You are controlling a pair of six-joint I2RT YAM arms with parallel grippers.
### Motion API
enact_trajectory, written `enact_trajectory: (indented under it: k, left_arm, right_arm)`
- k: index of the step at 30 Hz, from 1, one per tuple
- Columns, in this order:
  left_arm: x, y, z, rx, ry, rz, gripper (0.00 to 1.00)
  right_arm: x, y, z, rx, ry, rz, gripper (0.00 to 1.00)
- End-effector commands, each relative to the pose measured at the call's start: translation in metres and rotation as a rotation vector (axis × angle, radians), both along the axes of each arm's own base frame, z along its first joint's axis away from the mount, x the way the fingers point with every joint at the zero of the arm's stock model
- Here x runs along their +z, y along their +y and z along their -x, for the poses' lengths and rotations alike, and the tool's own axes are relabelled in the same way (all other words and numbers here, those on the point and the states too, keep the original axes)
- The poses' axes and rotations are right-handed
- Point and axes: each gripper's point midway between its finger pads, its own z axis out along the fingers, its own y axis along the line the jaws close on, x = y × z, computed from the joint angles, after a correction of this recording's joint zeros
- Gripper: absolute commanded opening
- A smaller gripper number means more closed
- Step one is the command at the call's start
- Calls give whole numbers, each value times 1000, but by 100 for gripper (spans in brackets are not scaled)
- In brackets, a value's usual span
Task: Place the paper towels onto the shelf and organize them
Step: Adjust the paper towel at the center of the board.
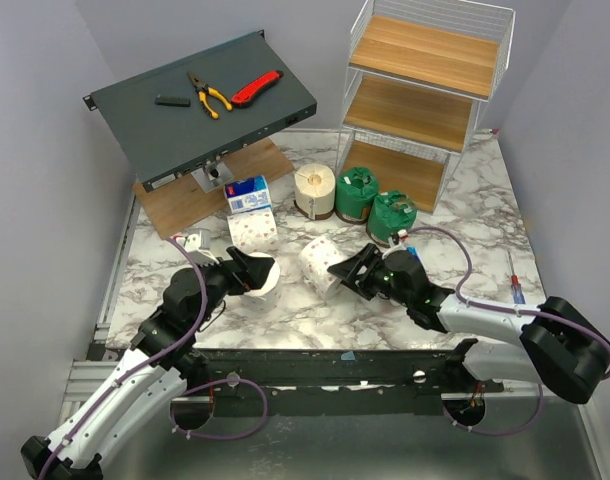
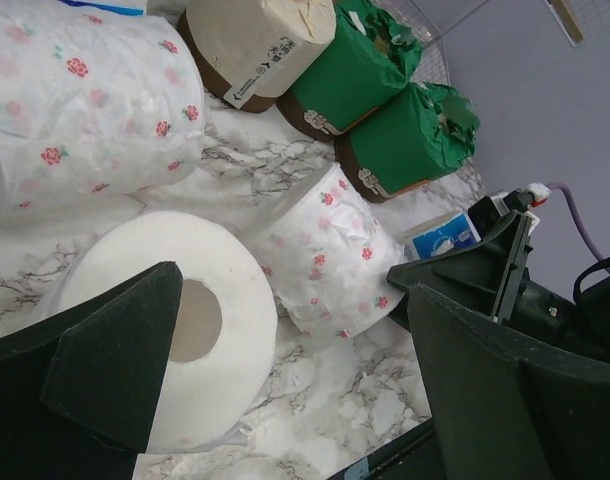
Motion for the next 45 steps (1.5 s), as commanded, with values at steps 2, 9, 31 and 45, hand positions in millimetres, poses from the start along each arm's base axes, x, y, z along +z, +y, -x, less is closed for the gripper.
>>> enact_trajectory:
  k: [2,9,31,45]
  left_arm:
    - [1,3,-3,20,-11,0,99]
    - [-3,2,-5,24,-6,-7,98]
    - [-13,2,-3,22,21,-6,99]
    - [-12,5,-3,34,17,-18,99]
  right_arm:
    - [23,-7,-21,-103,-83,13,69]
    - [28,-10,-27,-119,-116,38,70]
    - [14,1,-27,-45,-157,55,57]
    - [24,5,-26,0,-234,62,32]
